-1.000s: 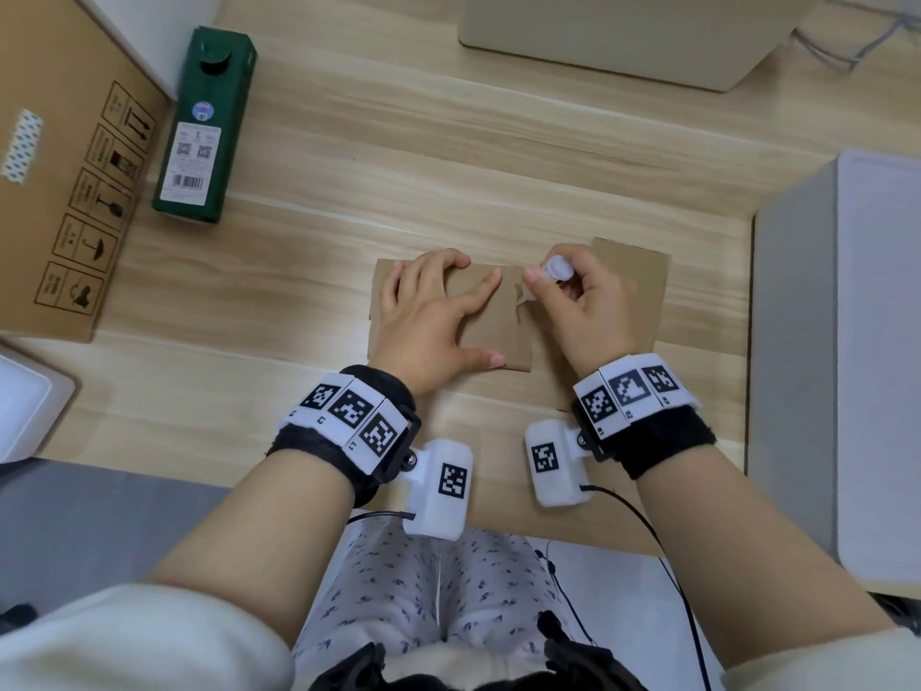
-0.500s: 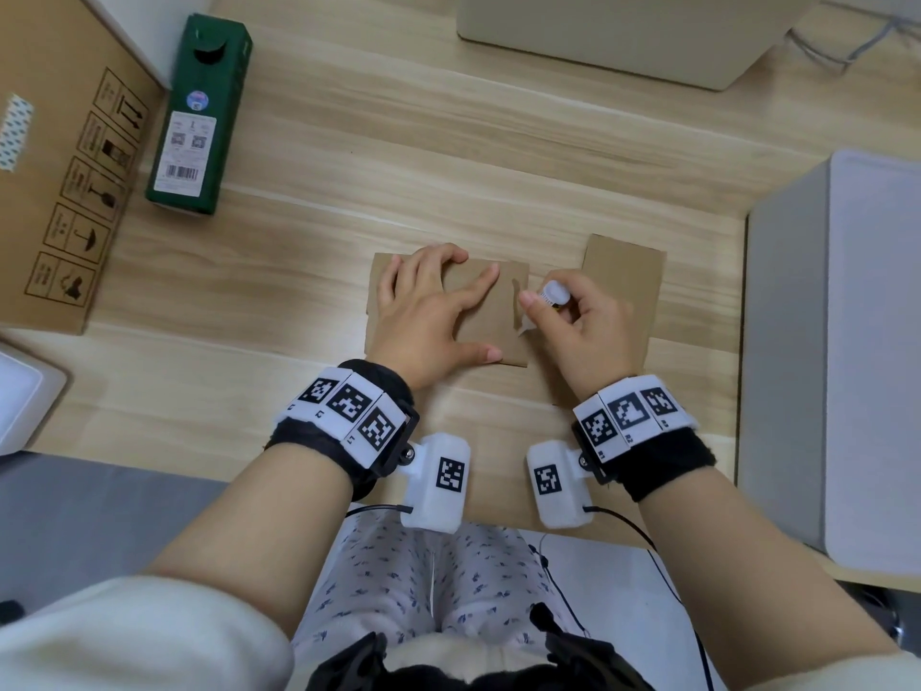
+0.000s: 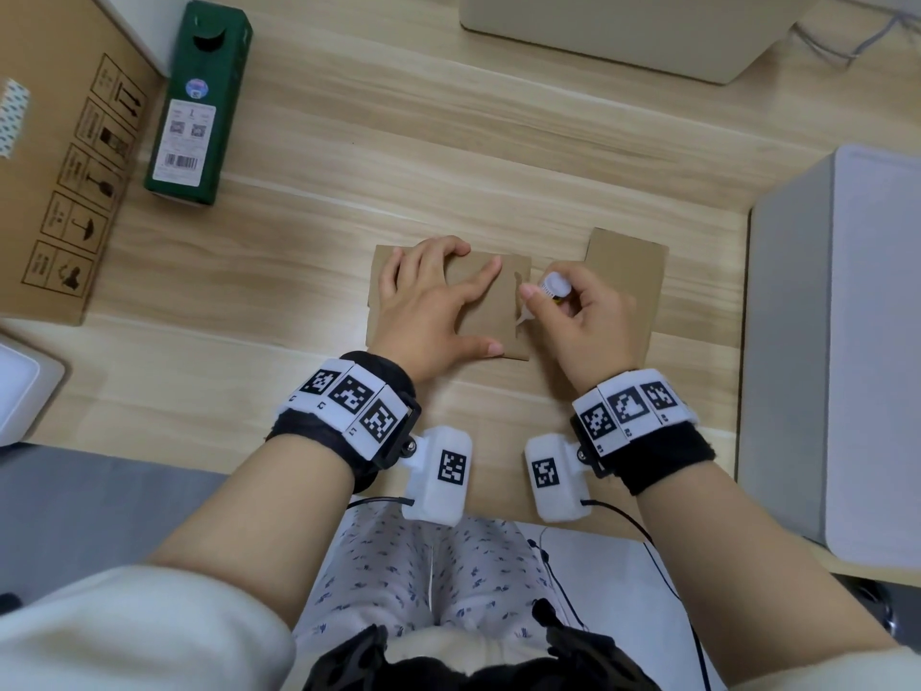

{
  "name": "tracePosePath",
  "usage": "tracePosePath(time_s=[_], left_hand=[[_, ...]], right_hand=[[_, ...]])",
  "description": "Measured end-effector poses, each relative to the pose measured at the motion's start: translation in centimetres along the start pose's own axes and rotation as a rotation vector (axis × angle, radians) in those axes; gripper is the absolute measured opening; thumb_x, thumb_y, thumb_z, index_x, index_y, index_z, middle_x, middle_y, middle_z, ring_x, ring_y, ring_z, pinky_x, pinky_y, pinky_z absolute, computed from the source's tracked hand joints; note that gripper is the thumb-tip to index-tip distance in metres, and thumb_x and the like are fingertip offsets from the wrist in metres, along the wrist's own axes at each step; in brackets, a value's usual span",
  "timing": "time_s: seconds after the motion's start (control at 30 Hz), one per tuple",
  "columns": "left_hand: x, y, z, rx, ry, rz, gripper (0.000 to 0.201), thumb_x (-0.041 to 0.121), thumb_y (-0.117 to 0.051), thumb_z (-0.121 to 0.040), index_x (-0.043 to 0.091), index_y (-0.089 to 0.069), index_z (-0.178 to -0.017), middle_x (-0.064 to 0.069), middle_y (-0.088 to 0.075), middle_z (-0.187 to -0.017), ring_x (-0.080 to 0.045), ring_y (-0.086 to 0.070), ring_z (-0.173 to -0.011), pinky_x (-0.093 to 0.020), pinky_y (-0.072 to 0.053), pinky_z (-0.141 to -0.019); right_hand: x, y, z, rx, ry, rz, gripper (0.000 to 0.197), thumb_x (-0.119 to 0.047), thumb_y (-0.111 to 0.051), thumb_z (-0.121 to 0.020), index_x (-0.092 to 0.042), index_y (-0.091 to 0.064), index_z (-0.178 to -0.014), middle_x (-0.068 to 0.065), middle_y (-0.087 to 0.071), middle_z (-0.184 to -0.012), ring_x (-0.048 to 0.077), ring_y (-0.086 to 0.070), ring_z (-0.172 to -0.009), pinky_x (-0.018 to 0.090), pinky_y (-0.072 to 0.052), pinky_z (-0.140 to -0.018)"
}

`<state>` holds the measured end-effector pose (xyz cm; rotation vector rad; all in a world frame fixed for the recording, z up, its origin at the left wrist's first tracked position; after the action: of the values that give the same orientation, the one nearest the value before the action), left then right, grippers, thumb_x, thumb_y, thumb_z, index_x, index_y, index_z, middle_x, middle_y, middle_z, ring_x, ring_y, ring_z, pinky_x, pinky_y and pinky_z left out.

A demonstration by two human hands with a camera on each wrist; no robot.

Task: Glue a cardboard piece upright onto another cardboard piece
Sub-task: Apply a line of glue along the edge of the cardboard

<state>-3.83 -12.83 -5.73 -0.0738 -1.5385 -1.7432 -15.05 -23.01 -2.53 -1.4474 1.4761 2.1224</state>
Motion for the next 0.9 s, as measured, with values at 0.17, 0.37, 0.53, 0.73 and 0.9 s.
tracePosePath(time_s=[0.17, 0.37, 0.53, 0.73, 0.9], left_hand=[[0.0, -0.1, 0.0, -0.001, -0.003, -0.002, 0.080, 0.058, -0.066, -0.063, 0.045, -0.031, -0.134, 0.000, -0.026, -0.142, -0.018, -0.013, -0.137, -0.041, 0.008, -0.112], [0.0, 0.1, 0.0, -0.004, -0.002, -0.012, 0.080, 0.059, -0.065, -0.063, 0.044, -0.031, -0.134, 0.000, -0.025, -0.142, -0.018, -0.013, -0.137, -0.041, 0.008, -0.113], [0.0, 0.0, 0.0, -0.003, -0.001, -0.013, 0.080, 0.059, -0.065, -0.063, 0.045, -0.031, -0.134, 0.000, -0.025, -0.142, -0.018, -0.013, -0.136, -0.041, 0.008, -0.113], [0.0, -0.1, 0.0, -0.008, -0.003, -0.008, 0.081, 0.058, -0.066, -0.062, 0.045, -0.031, -0.134, 0.001, -0.026, -0.142, -0.017, -0.013, -0.137, -0.042, 0.008, -0.113], [0.0, -0.2, -0.1, -0.015, -0.005, -0.034, 0.084, 0.059, -0.064, -0.064, 0.041, -0.027, -0.137, -0.001, -0.024, -0.143, -0.019, -0.011, -0.137, -0.042, 0.009, -0.113]], right_hand=[[0.3, 0.0, 0.0, -0.015, -0.005, 0.024, 0.018, -0.033, -0.066, -0.077, -0.016, -0.064, -0.083, -0.015, -0.043, -0.051, -0.004, -0.048, -0.053, 0.008, -0.034, -0.053], [-0.1, 0.3, 0.1, 0.010, -0.002, 0.027, 0.019, -0.031, -0.066, -0.077, -0.014, -0.065, -0.085, -0.016, -0.043, -0.051, -0.007, -0.049, -0.054, 0.005, -0.034, -0.054], [0.1, -0.2, 0.4, -0.048, -0.002, 0.058, 0.019, -0.032, -0.066, -0.077, -0.015, -0.065, -0.086, -0.015, -0.043, -0.051, -0.007, -0.048, -0.054, 0.005, -0.034, -0.054], [-0.1, 0.2, -0.7, 0.005, -0.007, 0.032, 0.020, -0.033, -0.066, -0.077, -0.014, -0.064, -0.083, -0.014, -0.042, -0.050, -0.004, -0.047, -0.052, 0.008, -0.034, -0.054], [0.2, -0.1, -0.1, -0.059, 0.006, 0.049, 0.021, -0.036, -0.064, -0.076, -0.016, -0.064, -0.082, -0.013, -0.042, -0.049, -0.003, -0.046, -0.051, 0.009, -0.034, -0.052]])
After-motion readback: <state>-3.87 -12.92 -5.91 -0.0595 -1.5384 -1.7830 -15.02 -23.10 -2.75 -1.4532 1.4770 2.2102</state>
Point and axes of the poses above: each hand's wrist, its own z-axis away from the middle knuckle, its own y-axis out of the back of the hand, x = y × z, the point moved 8 cm from there along -z, towards the middle knuckle
